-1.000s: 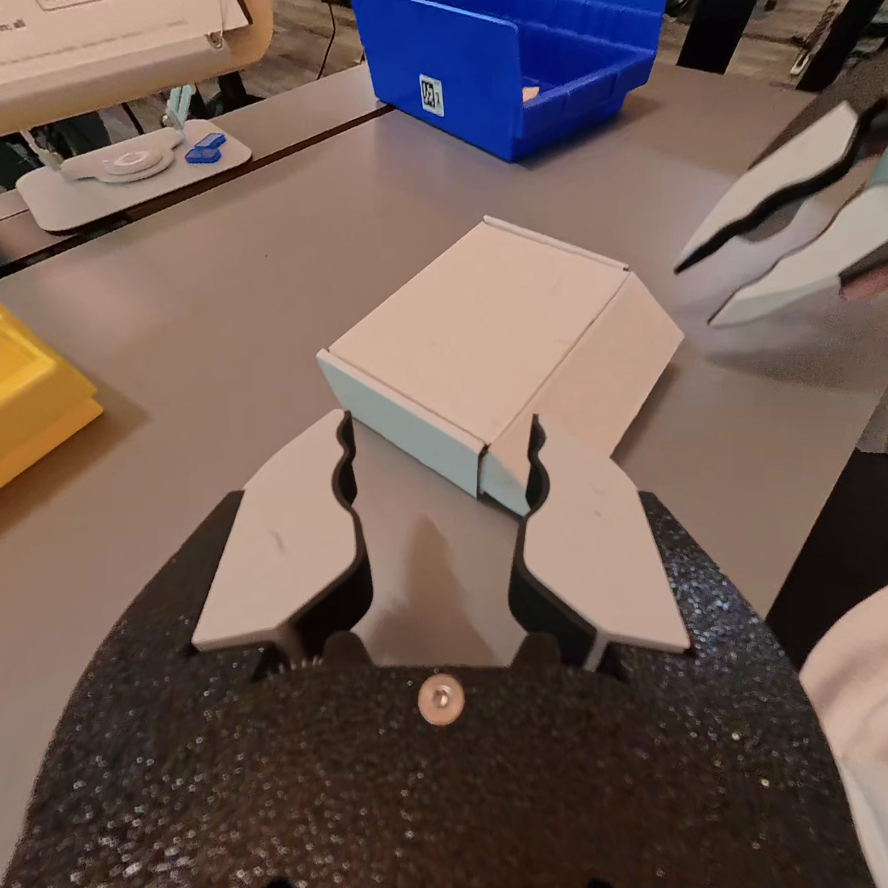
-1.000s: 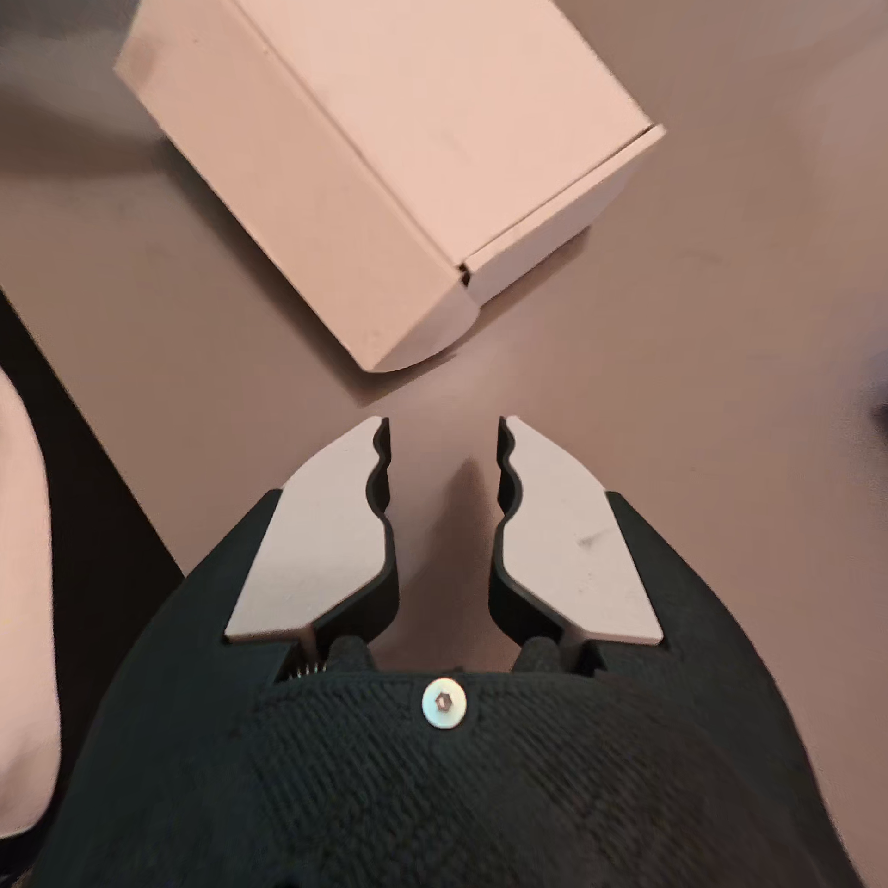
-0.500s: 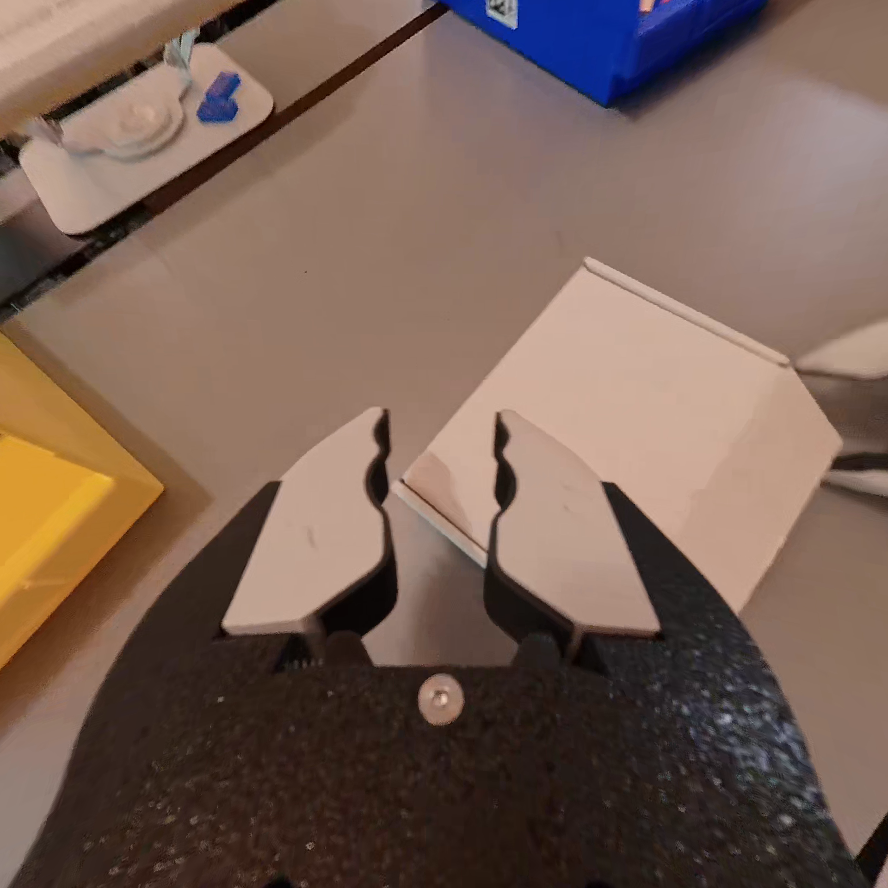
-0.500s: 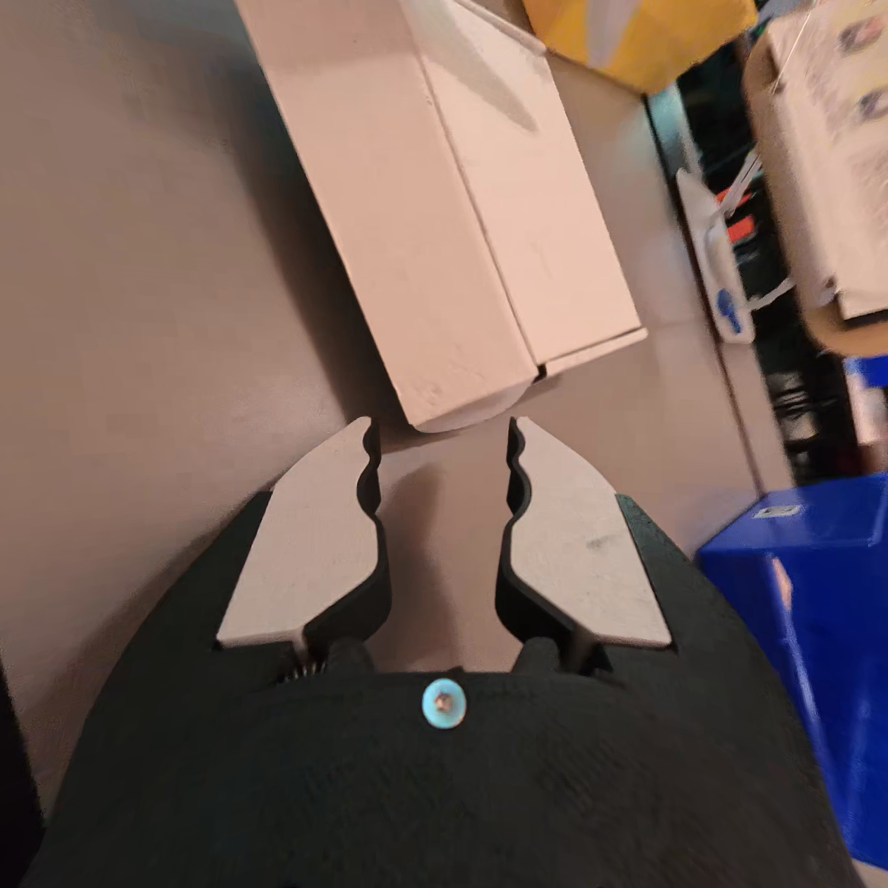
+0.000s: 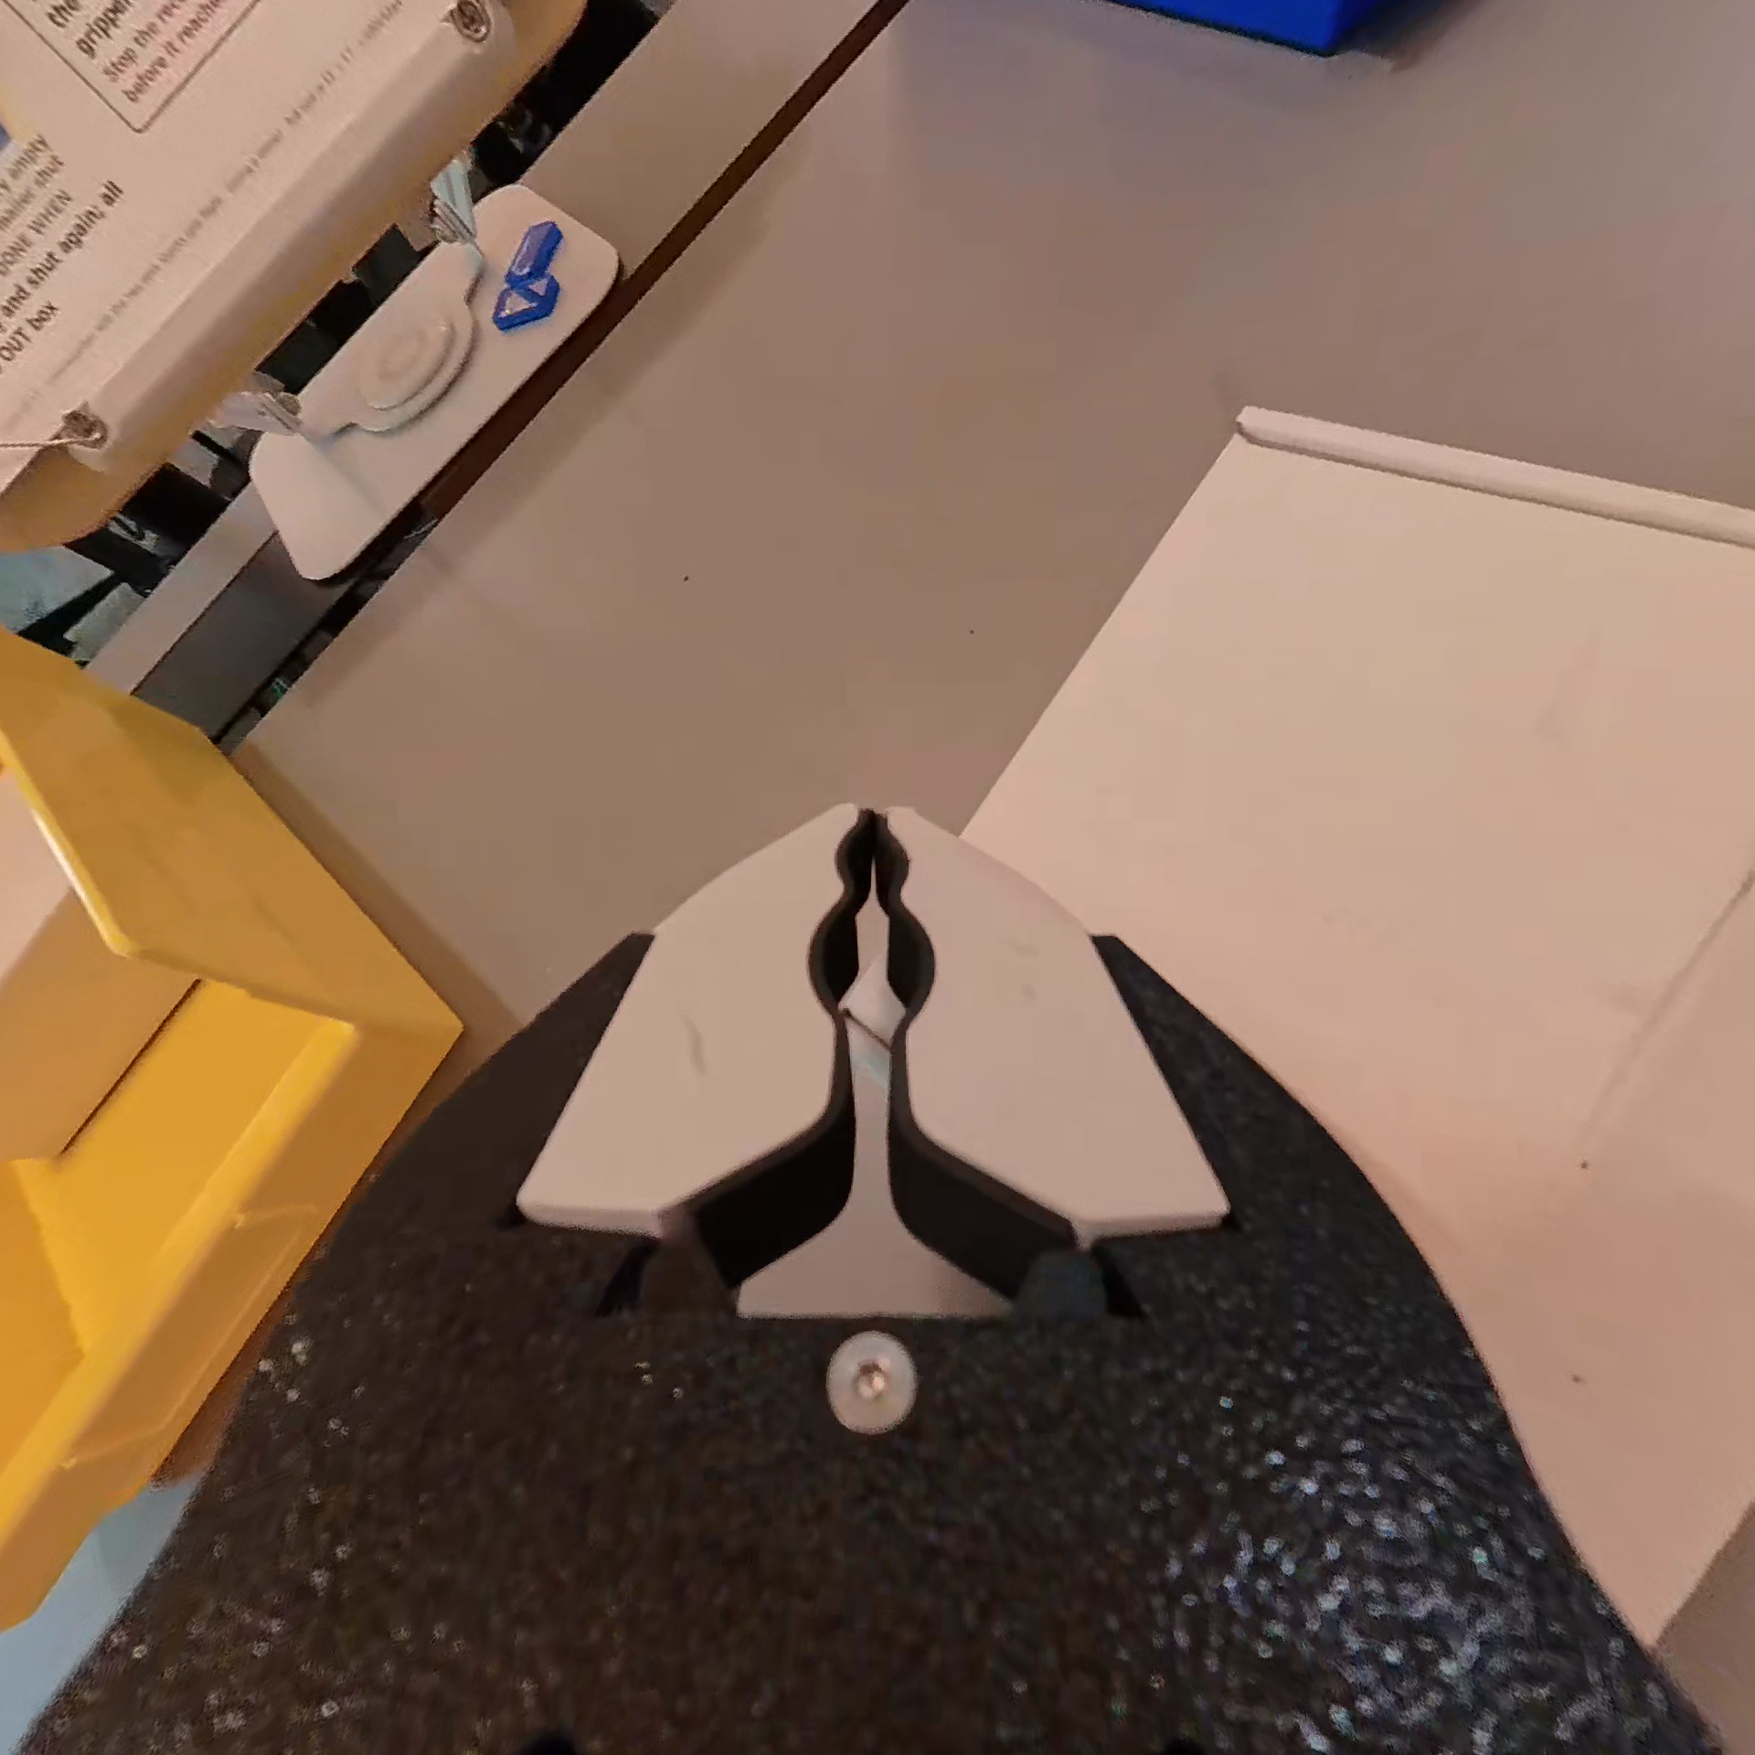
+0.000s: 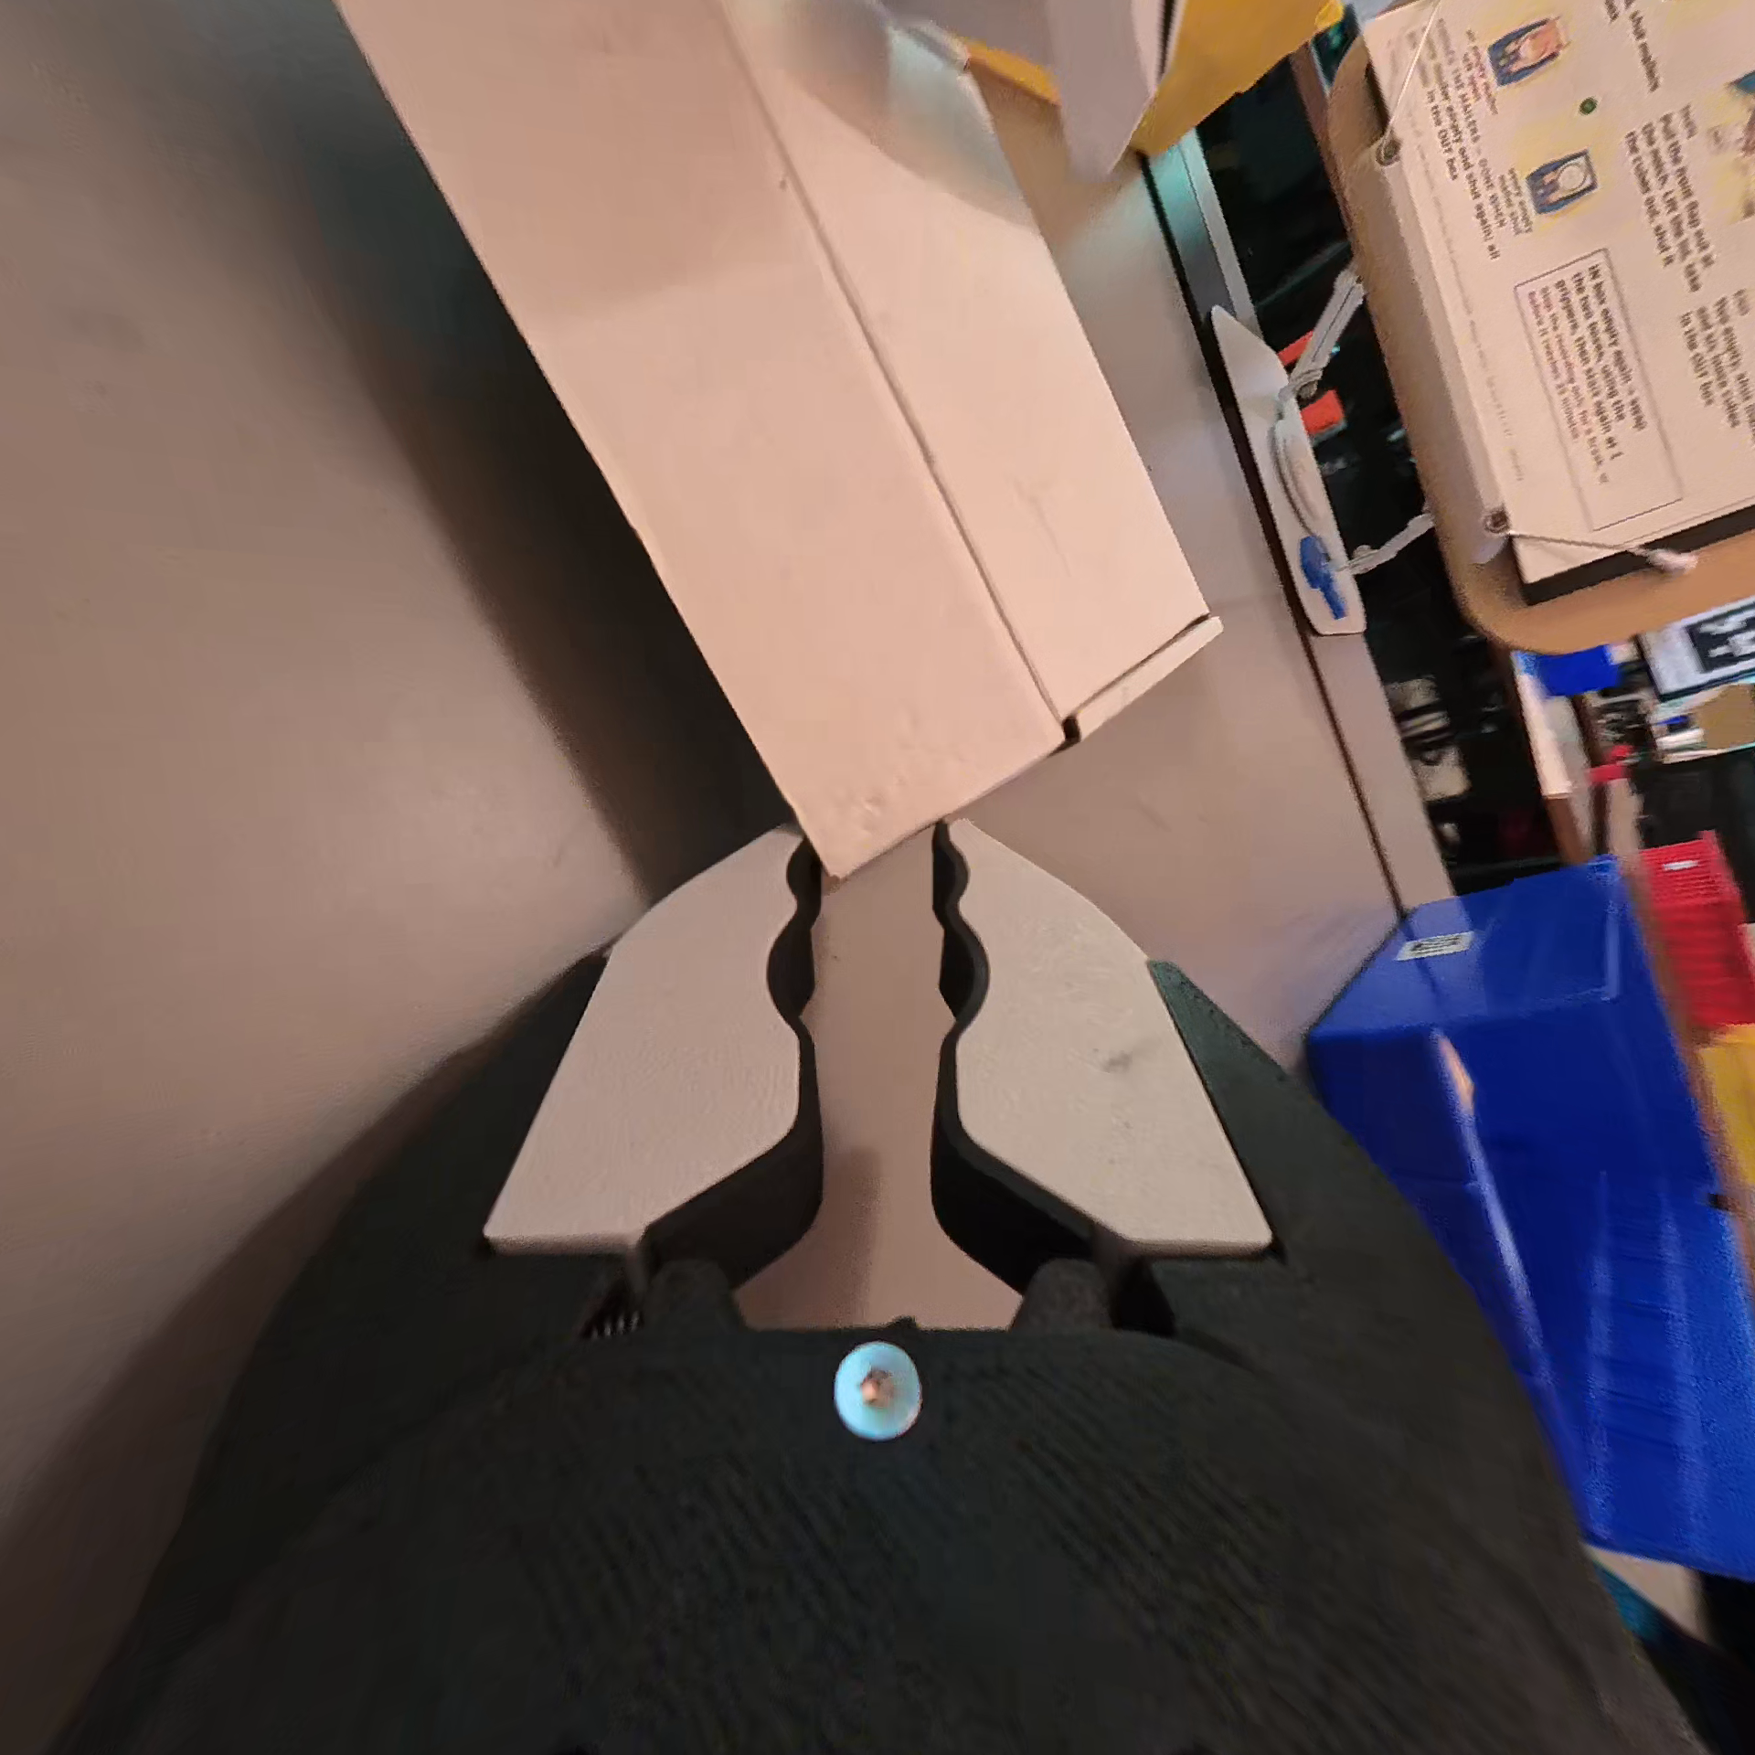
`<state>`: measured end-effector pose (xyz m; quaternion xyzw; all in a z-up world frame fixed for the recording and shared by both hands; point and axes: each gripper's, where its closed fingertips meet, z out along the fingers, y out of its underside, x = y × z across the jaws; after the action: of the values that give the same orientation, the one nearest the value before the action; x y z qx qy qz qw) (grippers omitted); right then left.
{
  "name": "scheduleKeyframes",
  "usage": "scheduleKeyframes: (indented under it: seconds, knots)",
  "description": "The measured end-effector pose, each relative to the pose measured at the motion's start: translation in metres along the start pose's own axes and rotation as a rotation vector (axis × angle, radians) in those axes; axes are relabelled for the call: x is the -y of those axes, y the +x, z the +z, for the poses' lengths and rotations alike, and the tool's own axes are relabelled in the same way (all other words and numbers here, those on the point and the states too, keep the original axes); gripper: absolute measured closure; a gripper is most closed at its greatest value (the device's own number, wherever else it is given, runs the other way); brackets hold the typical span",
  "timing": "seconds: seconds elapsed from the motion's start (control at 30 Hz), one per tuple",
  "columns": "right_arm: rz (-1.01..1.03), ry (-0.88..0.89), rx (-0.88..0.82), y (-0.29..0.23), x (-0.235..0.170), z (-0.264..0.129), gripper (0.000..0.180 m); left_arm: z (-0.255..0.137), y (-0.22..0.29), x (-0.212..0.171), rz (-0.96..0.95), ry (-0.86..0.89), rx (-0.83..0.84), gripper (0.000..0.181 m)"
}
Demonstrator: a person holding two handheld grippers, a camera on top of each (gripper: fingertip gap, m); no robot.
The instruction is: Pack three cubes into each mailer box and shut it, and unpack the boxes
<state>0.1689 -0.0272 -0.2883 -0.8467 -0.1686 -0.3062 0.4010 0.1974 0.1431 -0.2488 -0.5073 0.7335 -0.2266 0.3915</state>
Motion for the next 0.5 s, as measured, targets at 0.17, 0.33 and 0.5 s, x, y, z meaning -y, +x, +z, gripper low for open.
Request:
scheduleKeyframes:
  seconds: [0.17, 0.33, 0.5]
  knots:
    - [0.119, 0.08, 0.07, -0.0025, 0.0071, -0.0086, 0.163, -0.0002, -0.0019, 0.0005, -0.014, 0.004, 0.032, 0.181]
    - [0.16, 0.092, 0.104, -0.0079, 0.0056, -0.009, 0.167, -0.0005, -0.0013, 0.0019, -0.011, 0.008, 0.047, 0.181]
    - [0.114, 0.078, 0.064, -0.0061, 0.0036, -0.0069, 0.166, -0.0017, -0.0021, 0.0025, -0.041, 0.031, 0.044, 0.181]
